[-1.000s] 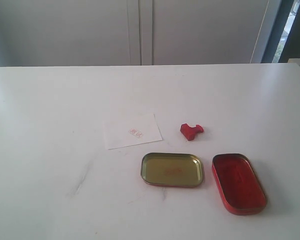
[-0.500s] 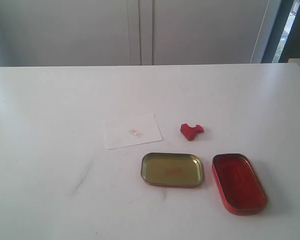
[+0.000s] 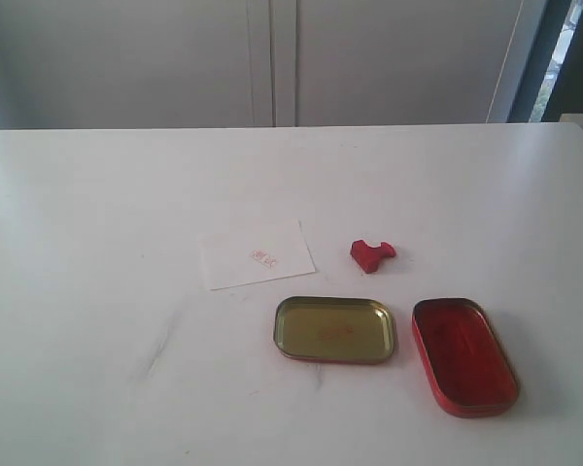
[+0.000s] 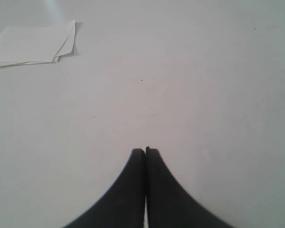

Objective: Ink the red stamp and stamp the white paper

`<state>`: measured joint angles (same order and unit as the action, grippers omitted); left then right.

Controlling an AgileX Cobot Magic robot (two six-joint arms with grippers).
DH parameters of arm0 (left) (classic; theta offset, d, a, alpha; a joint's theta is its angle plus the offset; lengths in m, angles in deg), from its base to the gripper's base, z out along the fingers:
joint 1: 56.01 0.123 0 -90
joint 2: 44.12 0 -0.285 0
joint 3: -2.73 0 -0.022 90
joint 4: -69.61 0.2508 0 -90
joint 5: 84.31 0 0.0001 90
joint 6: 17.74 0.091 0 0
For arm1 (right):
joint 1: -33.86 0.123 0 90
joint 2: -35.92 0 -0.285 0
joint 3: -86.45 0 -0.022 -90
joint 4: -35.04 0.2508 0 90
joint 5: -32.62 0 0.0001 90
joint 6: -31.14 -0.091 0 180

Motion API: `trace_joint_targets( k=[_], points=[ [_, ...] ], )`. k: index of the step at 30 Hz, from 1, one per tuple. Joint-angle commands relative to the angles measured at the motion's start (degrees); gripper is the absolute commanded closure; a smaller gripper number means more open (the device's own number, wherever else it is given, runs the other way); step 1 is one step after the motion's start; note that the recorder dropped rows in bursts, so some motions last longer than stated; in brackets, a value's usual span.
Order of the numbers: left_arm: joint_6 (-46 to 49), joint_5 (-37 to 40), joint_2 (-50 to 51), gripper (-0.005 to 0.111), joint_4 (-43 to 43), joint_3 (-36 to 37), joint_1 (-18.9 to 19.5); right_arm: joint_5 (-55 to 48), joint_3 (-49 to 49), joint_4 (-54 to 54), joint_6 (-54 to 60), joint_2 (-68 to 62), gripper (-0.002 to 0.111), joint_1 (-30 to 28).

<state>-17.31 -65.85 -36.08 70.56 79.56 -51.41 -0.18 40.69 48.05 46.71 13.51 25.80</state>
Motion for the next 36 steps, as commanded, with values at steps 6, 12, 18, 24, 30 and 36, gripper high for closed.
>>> trace_joint_targets(
  k=[6, 12, 18, 24, 30, 36],
  points=[
    [0.03, 0.56, -0.25, 0.107, -0.22, 0.39, 0.04, 0.11, -0.32, -0.05, 0.22, 0.49, 0.108, -0.54],
    [0.03, 0.56, -0.25, 0.107, -0.22, 0.39, 0.04, -0.04, -0.32, -0.05, 0.22, 4.09, 0.108, -0.54],
    [0.03, 0.56, -0.25, 0.107, -0.22, 0.39, 0.04, 0.14, -2.86, -0.05, 0.22, 8.59, 0.108, -0.54],
    [0.03, 0.56, -0.25, 0.107, -0.22, 0.39, 0.04, 0.14, -8.39, -0.05, 0.22, 13.03, 0.108, -0.54],
    [0.03, 0.56, -0.25, 0.107, -0.22, 0.39, 0.04, 1.74, -14.24, -0.05, 0.22, 14.62, 0.108, -0.54],
    [0.03, 0.65, -0.25, 0.107, -0.22, 0.39, 0.04, 2.53, -17.9, -0.05, 0.22, 14.62, 0.108, -0.54]
  ],
)
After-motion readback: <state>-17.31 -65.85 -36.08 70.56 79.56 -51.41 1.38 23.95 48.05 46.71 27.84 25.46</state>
